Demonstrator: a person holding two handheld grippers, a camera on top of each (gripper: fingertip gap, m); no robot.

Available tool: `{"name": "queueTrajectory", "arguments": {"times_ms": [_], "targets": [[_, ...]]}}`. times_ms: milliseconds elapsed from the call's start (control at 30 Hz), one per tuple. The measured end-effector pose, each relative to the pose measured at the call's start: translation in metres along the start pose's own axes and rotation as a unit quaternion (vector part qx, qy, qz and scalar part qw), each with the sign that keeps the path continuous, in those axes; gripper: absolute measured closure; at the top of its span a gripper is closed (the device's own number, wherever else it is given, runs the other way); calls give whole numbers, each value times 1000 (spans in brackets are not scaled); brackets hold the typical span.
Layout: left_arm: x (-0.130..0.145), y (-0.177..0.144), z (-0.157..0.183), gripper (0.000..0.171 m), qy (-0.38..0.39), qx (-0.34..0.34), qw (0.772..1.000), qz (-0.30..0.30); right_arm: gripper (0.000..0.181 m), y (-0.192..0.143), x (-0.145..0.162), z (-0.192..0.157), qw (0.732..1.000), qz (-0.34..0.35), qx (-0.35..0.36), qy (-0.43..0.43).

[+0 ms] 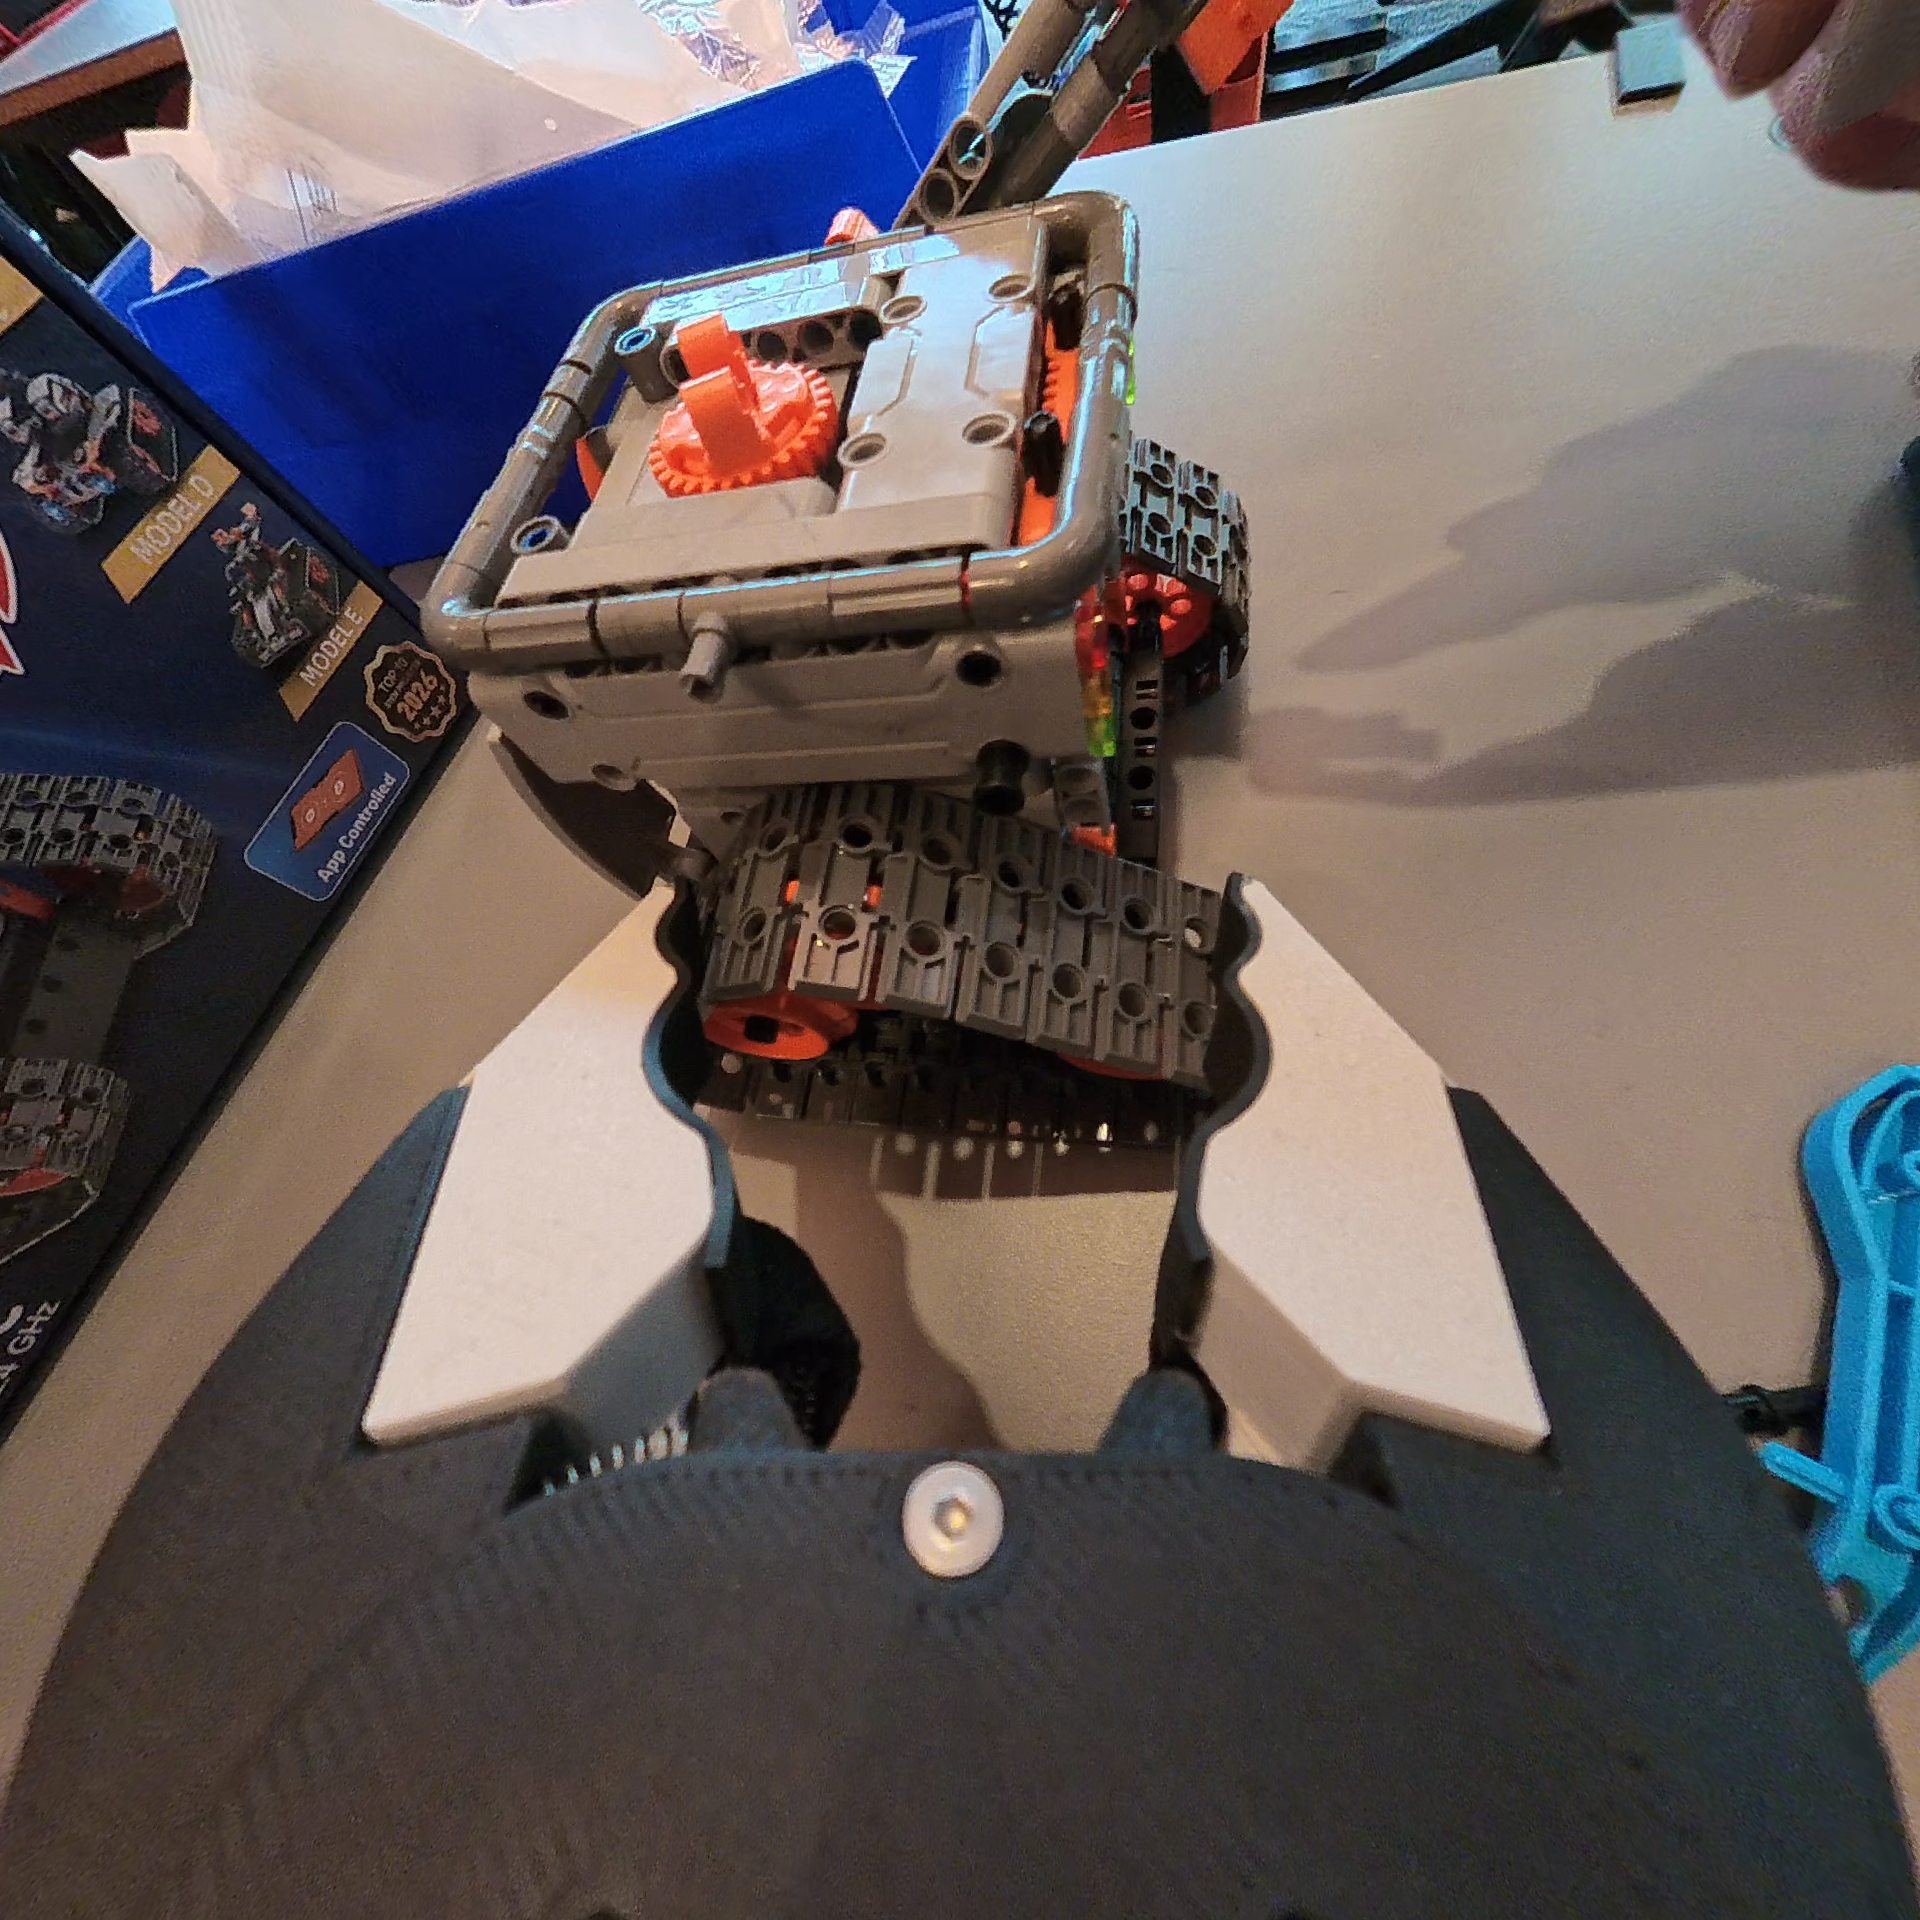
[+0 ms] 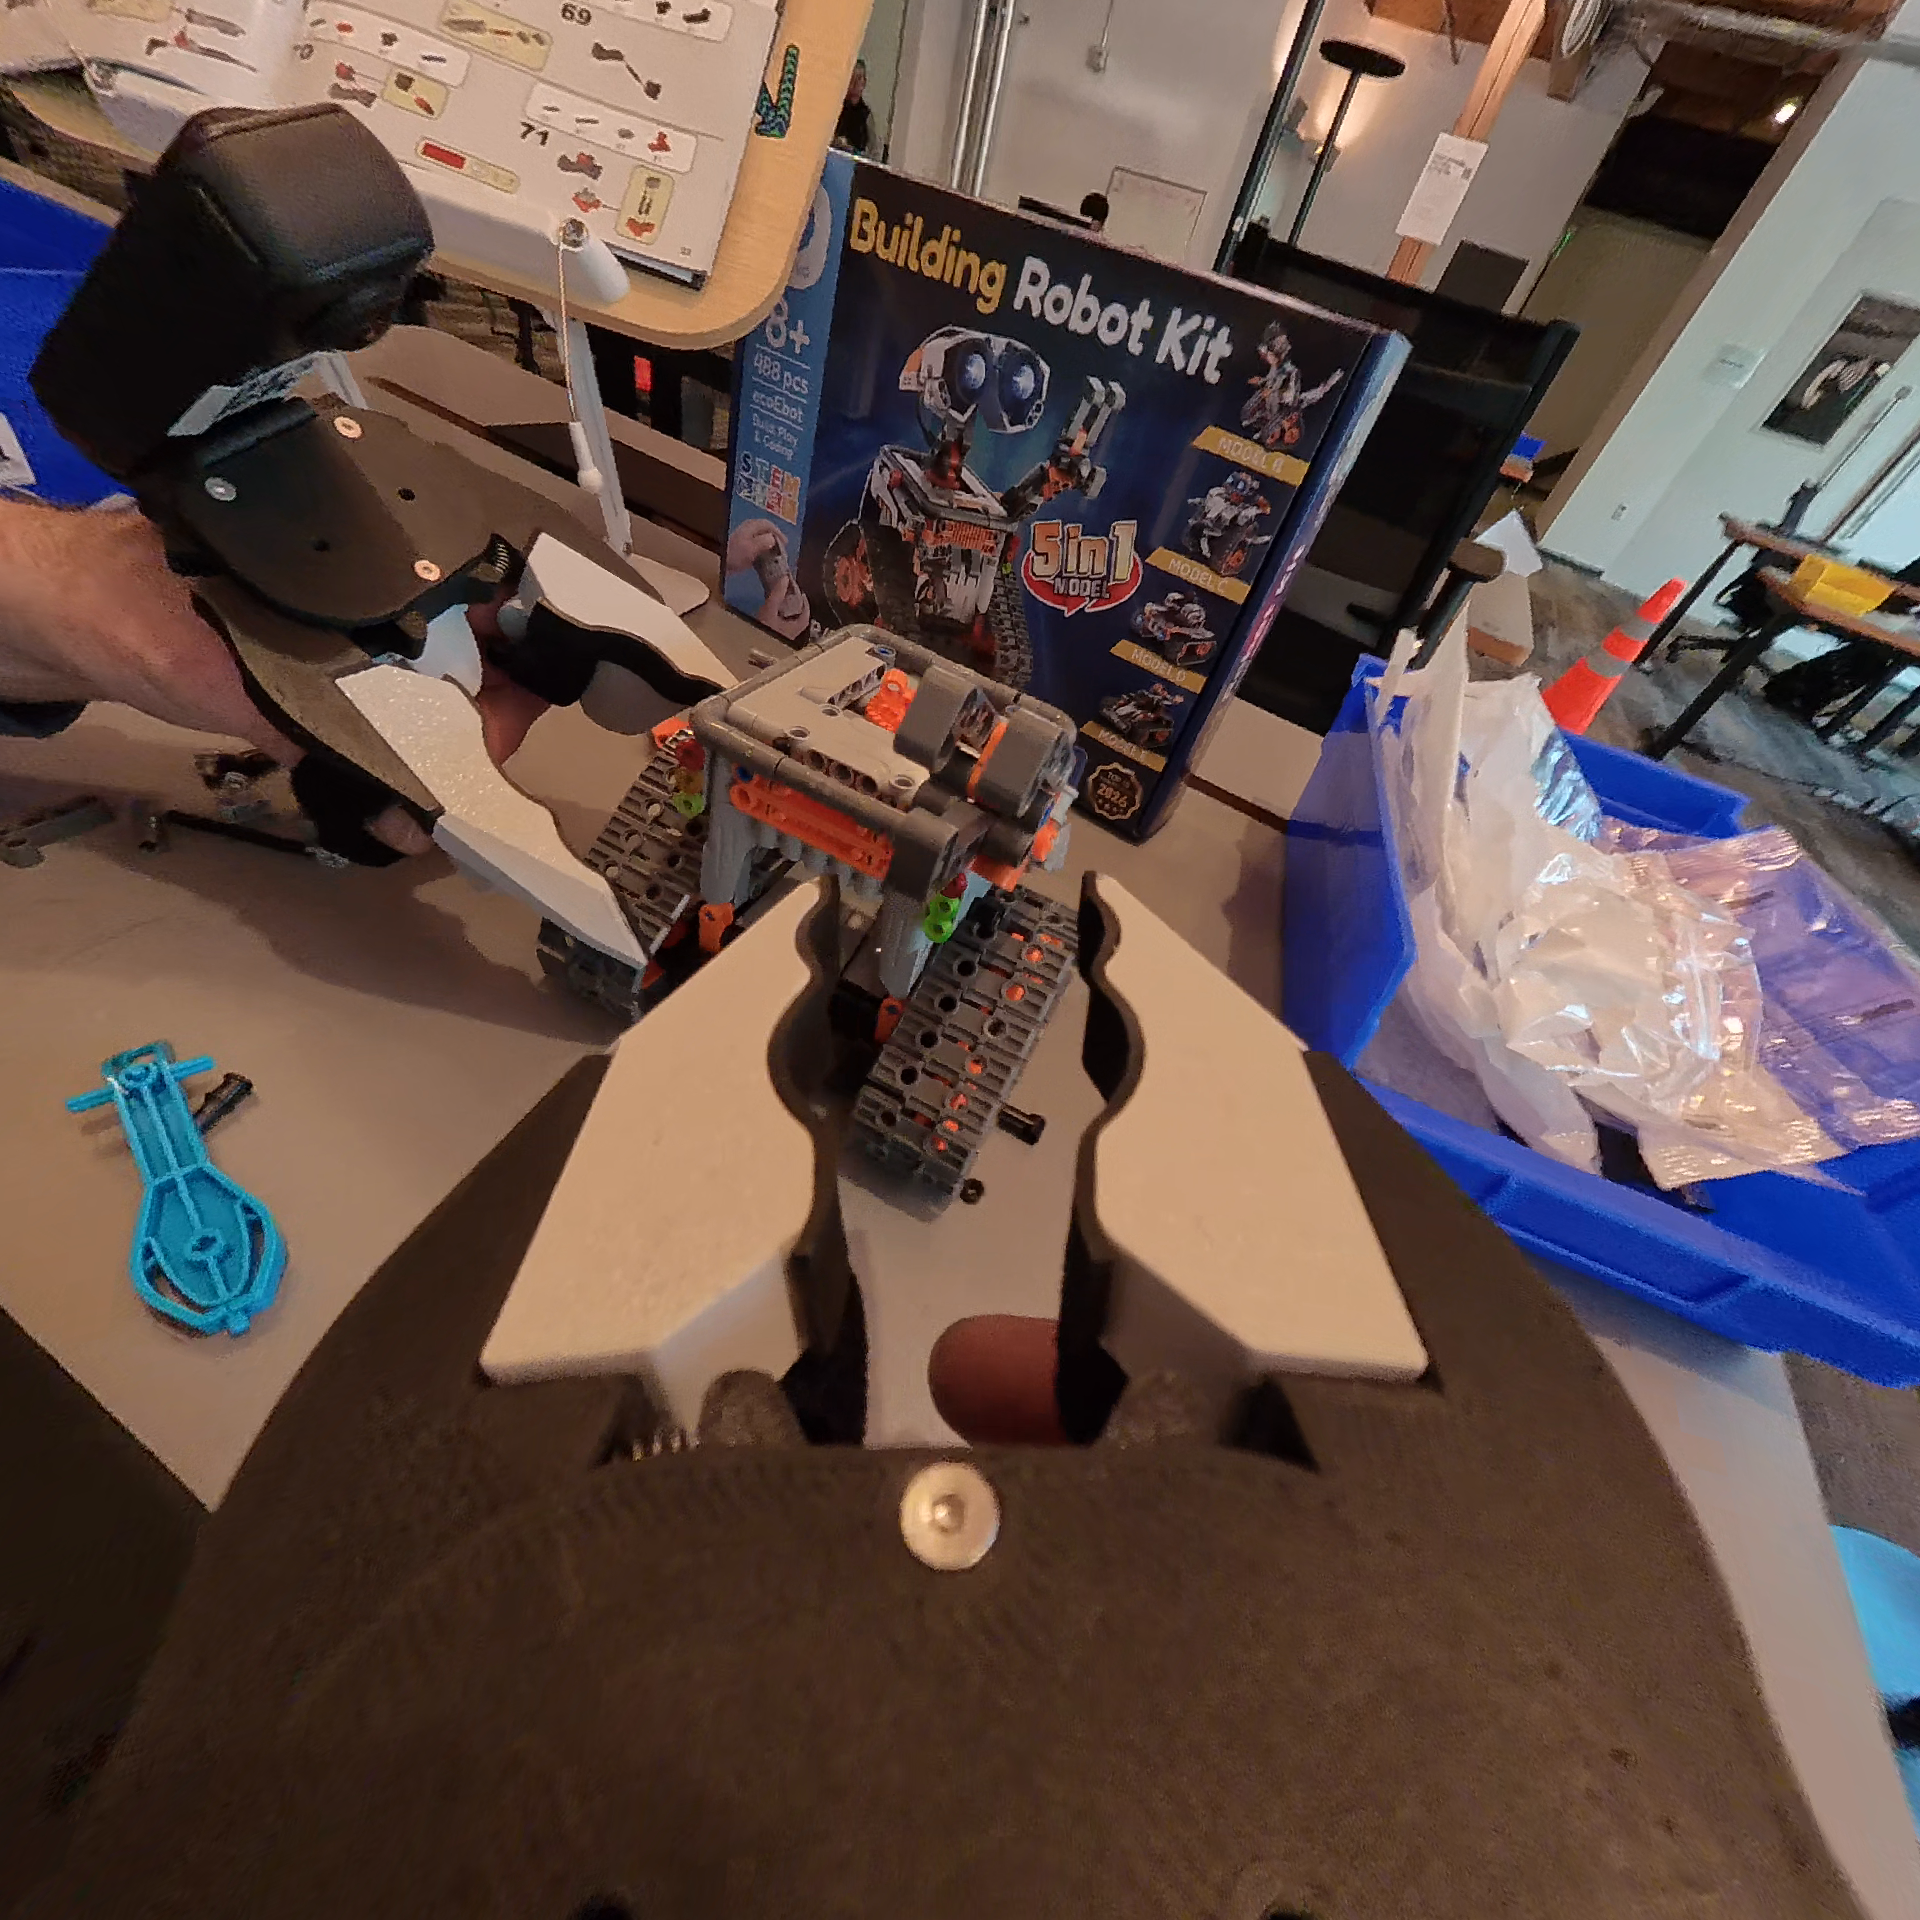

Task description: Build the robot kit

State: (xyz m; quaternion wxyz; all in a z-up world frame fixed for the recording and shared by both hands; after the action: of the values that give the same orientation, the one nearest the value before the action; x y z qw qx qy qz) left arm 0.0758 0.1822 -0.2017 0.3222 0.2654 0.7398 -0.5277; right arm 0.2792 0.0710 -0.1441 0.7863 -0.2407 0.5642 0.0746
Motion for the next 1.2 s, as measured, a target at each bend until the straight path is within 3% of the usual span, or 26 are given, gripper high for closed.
{"name": "queueTrajectory", "arguments": {"times_ms": [133,333,500,867,1200], "targets": [[0,0,0,76,0,-1,1000,0,136,-8,-8,-4,999,-9,21,-33],[0,0,2,76,-6,-3,1000,-3,158,-5,-15,-10,997,-26,49,-61],[-5,1,11,77,-24,-23,999,-19,161,-5,-8,2,999,-14,47,-24],[-10,-5,26,76,-32,19,999,-12,149,-21,7,15,998,-37,57,11],[0,-30,14,78,-32,16,999,-10,144,-16,24,-10,998,-56,0,25]]}}
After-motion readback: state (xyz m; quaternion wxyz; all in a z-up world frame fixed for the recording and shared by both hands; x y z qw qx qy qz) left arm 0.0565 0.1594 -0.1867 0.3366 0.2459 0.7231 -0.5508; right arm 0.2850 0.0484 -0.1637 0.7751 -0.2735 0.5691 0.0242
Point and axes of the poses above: each gripper's, where its closed fingertips meet, y out along the fingers, x out of its underside, z = x × y across the jaws, the point moved 9 cm from there along -y, back along the fingers, and after that the axes turned 8 degrees about -z, right-handed, at the moved point
